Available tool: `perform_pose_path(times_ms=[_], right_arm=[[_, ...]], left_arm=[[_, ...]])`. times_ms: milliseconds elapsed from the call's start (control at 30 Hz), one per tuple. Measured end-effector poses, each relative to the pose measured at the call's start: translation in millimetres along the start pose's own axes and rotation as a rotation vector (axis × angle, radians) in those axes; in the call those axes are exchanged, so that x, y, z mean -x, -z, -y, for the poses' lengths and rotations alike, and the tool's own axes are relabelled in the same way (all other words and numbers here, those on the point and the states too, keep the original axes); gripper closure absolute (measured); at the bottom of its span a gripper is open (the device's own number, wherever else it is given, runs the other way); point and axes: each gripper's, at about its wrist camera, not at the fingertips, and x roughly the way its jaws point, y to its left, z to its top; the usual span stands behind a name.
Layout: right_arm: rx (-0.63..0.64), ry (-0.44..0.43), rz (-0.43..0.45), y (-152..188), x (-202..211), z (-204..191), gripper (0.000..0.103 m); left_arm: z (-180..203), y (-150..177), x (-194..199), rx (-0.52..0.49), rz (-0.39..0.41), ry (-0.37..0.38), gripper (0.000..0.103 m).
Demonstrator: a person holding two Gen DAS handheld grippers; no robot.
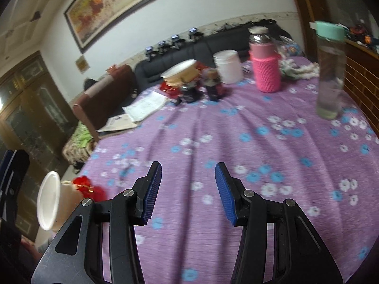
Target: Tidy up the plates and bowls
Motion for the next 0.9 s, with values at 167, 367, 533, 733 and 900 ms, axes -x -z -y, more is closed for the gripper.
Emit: perform_pose_path(times_ms=[167, 367, 533, 733, 900], right_arm=[[-0.031, 0.052, -0.037, 2.6, -14.2, 31.3, 0.056], [-0.101, 0.080, -0.074, 5.8, -33.0, 62.7, 0.056], [-0.132, 0.083, -0.116, 10.2, -49.0, 73.6, 0.056], [-0.146, 0.094, -0.139, 14.8, -56.8, 77.9, 0.056], [-0.158, 0.104, -0.157, 18.1, -63.9, 81.1, 0.056]], left_arm=[[19.1, 9.9, -26.7, 0.005, -0.082, 0.058, 0.018], [36.5, 24.6, -53.7, -0.008, -0.182, 0.090, 0.018], [48.7, 49.0, -97.1, 0.027, -0.427, 0.157, 0.018], [48.6, 86.5, -136.0, 0.094, -0.654, 0.138, 0.018], [42.3, 95.8, -139.2, 0.111, -0.685, 0.108, 0.019]])
